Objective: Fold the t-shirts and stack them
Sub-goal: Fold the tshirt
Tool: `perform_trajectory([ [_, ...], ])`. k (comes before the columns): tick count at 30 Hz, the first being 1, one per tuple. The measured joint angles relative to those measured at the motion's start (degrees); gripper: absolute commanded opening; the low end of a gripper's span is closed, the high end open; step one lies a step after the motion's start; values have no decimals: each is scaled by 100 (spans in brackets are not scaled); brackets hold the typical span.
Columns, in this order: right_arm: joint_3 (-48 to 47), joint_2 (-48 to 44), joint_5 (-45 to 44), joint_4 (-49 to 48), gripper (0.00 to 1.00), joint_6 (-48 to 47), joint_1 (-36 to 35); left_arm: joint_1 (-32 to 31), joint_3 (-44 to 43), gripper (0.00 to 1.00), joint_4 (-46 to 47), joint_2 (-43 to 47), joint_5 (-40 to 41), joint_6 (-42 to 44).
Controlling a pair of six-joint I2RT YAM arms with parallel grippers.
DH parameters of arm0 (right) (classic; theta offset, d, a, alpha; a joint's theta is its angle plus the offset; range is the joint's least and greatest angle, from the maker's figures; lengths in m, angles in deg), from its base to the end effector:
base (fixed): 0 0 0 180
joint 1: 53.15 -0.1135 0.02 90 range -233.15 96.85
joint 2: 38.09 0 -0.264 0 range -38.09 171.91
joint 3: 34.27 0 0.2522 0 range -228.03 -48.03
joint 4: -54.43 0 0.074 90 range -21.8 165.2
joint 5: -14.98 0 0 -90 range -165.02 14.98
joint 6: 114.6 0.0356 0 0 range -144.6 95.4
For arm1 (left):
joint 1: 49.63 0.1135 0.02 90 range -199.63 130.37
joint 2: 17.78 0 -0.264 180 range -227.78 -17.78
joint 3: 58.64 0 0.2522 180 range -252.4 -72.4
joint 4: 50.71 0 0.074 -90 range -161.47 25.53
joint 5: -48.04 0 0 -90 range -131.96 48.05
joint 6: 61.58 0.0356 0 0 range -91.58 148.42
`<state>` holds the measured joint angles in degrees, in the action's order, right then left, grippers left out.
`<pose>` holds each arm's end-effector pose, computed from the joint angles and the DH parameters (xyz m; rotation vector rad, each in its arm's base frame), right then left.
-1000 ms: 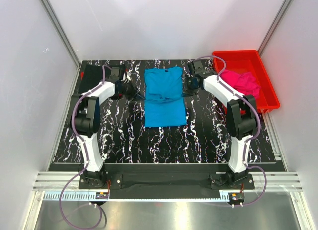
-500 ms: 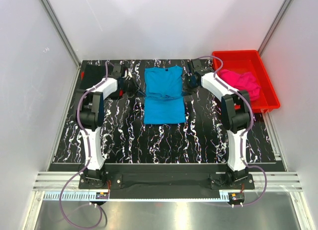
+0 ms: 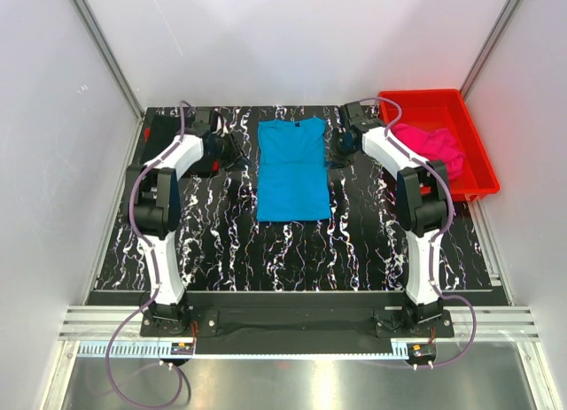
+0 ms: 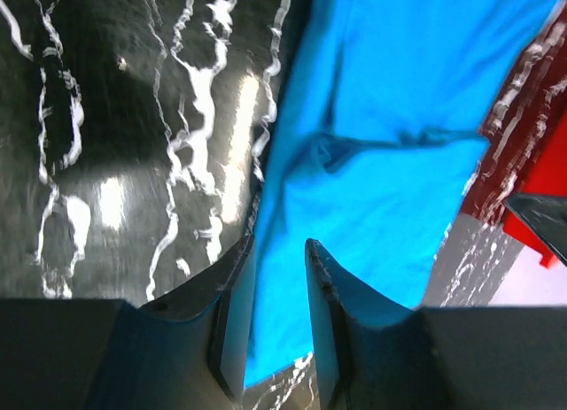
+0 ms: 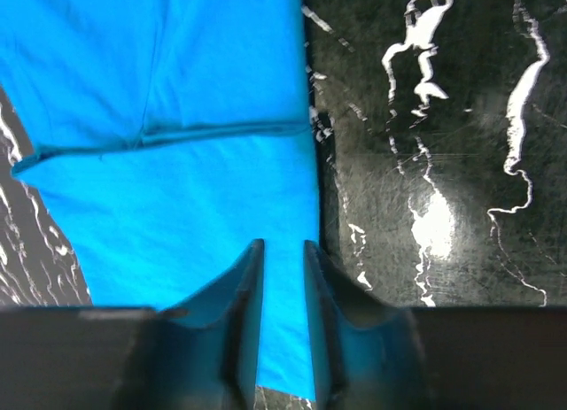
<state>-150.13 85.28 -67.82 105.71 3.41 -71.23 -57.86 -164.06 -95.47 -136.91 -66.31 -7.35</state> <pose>0.4472 0.1507 0.2075 0.1832 2.6479 0.4438 0.4425 -0.0788 0.1936 -0.4780 2.6345 -0.8173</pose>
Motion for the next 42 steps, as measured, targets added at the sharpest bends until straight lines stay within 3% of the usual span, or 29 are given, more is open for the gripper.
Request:
perform_trajectory([
  [6,282,-109,437,-120,26,0,0,-186,391,30,280,535,-197,24],
  [15,2004,-763,1606,-402,27,-214,0,-599,2476,26,848,1235,-662,-7],
  [20,2894,-1178,1875,-634,31,-216,0,-623,3294,20,984,1377,-496,-31],
  [25,3093,-1276,1897,-645,33,-229,0,-612,3578,26,1023,1633,-498,-140],
  [35,3512,-2363,1878,-713,57,-92,0,-612,3604,48,647,2428,-415,-28],
  [42,4116,-2378,1775,-824,62,160,0,-612,3862,52,916,2369,-435,-57],
])
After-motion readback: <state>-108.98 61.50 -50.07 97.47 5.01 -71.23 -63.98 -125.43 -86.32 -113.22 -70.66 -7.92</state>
